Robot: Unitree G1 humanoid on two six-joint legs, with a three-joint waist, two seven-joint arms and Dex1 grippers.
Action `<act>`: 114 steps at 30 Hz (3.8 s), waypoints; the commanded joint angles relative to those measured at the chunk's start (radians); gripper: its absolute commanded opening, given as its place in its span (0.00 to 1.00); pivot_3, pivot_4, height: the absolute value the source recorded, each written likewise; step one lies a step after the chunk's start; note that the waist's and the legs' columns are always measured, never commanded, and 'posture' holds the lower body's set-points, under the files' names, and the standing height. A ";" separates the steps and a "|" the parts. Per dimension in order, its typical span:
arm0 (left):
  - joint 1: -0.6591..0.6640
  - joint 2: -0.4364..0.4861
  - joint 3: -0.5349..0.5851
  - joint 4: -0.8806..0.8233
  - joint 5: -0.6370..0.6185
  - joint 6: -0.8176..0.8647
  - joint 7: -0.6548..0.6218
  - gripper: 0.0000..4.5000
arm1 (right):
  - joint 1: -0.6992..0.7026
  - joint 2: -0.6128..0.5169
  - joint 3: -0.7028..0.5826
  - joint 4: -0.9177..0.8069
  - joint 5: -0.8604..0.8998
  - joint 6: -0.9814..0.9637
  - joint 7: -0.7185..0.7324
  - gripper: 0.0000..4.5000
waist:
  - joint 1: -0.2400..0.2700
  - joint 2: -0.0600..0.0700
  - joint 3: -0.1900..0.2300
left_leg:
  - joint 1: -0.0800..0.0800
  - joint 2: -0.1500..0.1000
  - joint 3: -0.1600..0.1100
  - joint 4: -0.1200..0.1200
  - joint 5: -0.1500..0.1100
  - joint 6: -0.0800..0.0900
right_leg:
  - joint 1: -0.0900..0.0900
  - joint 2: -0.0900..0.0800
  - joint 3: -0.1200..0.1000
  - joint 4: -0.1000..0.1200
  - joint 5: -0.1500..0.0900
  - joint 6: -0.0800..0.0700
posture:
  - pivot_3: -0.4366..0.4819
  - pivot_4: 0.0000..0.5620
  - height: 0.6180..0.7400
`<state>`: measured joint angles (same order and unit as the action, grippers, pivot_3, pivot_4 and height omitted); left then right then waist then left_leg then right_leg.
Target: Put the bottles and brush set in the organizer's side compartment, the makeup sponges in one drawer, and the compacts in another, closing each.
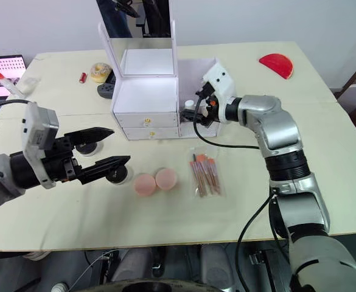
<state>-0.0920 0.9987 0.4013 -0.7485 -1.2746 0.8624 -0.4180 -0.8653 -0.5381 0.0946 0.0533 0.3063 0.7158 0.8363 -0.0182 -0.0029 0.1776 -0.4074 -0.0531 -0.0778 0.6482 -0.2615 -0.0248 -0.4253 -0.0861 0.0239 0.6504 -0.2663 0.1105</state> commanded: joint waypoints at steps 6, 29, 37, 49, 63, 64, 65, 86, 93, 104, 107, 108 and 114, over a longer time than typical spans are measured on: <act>0.247 -0.013 0.193 0.098 0.165 -0.045 -0.170 1.00 | 0.097 -0.215 -0.263 -0.274 0.215 0.125 0.108 0.99 | 0.008 0.000 0.000 | 0.000 0.000 0.000 0.000 0.000 0.001 | 0.001 -0.001 -0.001 -0.001 0.000 0.000 | 0.48 0.27 1.00; 0.440 -0.053 0.383 0.666 0.642 -0.412 -0.607 1.00 | 0.909 -0.409 -0.682 -0.191 0.183 -0.161 0.180 0.99 | 0.008 -0.001 0.000 | 0.014 0.002 0.002 -0.001 -0.002 0.004 | 0.018 -0.005 -0.001 -0.007 -0.003 -0.004 | 0.48 0.27 1.00; 0.286 -0.110 0.171 0.423 0.597 -0.320 -0.507 1.00 | 0.824 -0.376 -0.598 -0.308 0.269 -0.046 0.100 0.99 | 0.010 -0.001 0.000 | 0.014 0.002 0.001 -0.001 -0.002 0.004 | 0.020 -0.006 -0.001 -0.007 -0.002 -0.004 | 0.48 0.27 1.00; -0.144 -0.485 -0.517 0.262 0.680 -0.121 -0.217 0.88 | 0.559 -0.309 -0.315 -0.431 0.504 0.490 -0.082 1.00 | 0.008 -0.002 0.000 | 0.015 0.001 0.000 0.000 -0.002 0.004 | 0.019 -0.001 -0.001 -0.006 0.000 0.001 | 0.48 0.27 1.00; -0.336 -0.706 -0.793 0.556 0.910 -0.208 -0.216 0.01 | 0.298 -0.246 -0.194 -0.080 0.530 0.899 -0.162 1.00 | 0.029 -0.002 0.000 | 0.014 -0.001 -0.001 0.002 -0.002 0.006 | 0.020 -0.001 -0.002 -0.006 0.000 0.001 | 0.48 0.27 1.00; -0.345 -0.716 -0.803 0.570 0.923 -0.210 -0.218 0.01 | 0.295 -0.239 -0.182 -0.075 0.526 0.899 -0.164 1.00 | 0.029 -0.002 0.000 | 0.014 -0.001 -0.001 0.002 -0.002 0.006 | 0.020 -0.001 -0.002 -0.006 0.000 0.001 | 0.48 0.27 1.00; -0.354 -0.719 -0.819 0.583 0.940 -0.211 -0.222 0.01 | 0.293 -0.230 -0.172 -0.067 0.522 0.899 -0.170 1.00 | 0.029 -0.002 0.000 | 0.014 -0.001 -0.001 0.003 -0.002 0.006 | 0.020 -0.001 -0.002 -0.006 0.000 0.001 | 0.48 0.27 1.00; -0.363 -0.754 -0.867 0.650 1.060 -0.205 -0.259 0.00 | 0.257 -0.091 -0.145 0.020 0.499 0.899 -0.229 0.14 | 0.007 -0.003 -0.002 | 0.016 -0.001 -0.001 0.002 -0.002 0.006 | 0.021 -0.001 -0.002 -0.005 0.000 0.001 | 0.48 0.27 1.00; -0.358 -0.746 -0.859 0.646 1.063 -0.201 -0.265 0.00 | 0.246 -0.053 -0.172 0.043 0.466 0.899 -0.251 0.01 | 0.004 -0.003 -0.002 | 0.016 -0.001 -0.001 0.002 -0.002 0.006 | 0.021 0.000 -0.002 -0.004 0.000 0.001 | 0.48 0.27 1.00; -0.321 -0.720 -0.788 0.555 0.985 -0.190 -0.318 0.00 | 0.241 -0.072 -0.237 0.049 0.488 0.899 -0.237 0.01 | 0.005 -0.003 -0.002 | 0.016 -0.001 -0.001 0.002 -0.002 0.006 | 0.021 -0.001 -0.002 -0.004 0.000 0.001 | 0.48 0.27 1.00; -0.297 -0.690 -0.730 0.477 0.922 -0.157 -0.347 0.19 | 0.255 -0.085 -0.267 0.027 0.511 0.899 -0.228 0.00 | 0.006 -0.003 -0.001 | 0.015 -0.001 -0.001 0.002 -0.002 0.006 | 0.020 -0.001 -0.002 -0.005 0.000 0.001 | 0.48 0.27 1.00; -0.282 -0.663 -0.698 0.430 0.882 -0.137 -0.370 0.28 | 0.260 -0.091 -0.285 0.011 0.523 0.899 -0.221 0.00 | 0.006 -0.003 -0.001 | 0.014 -0.001 -0.001 0.002 -0.002 0.006 | 0.020 -0.001 -0.002 -0.005 0.000 0.001 | 0.48 0.27 1.00; -0.194 -0.522 -0.375 0.178 0.513 0.026 -0.427 0.94 | 0.302 -0.145 -0.374 -0.143 0.624 0.896 -0.149 0.00 | 0.005 -0.003 0.000 | 0.013 0.000 -0.001 0.001 -0.002 0.006 | 0.018 -0.001 -0.002 -0.005 0.000 0.001 | 0.48 0.27 1.00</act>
<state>-0.2889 0.4610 -0.0661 -0.4972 -0.6486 0.8537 -0.8385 -0.5568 -0.6662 -0.2313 -0.0222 0.8732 1.6077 0.6470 -0.0131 -0.0060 0.1771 -0.3940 -0.0533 -0.0794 0.6493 -0.2639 -0.0192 -0.4068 -0.0871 0.0214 0.6453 -0.2662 0.1121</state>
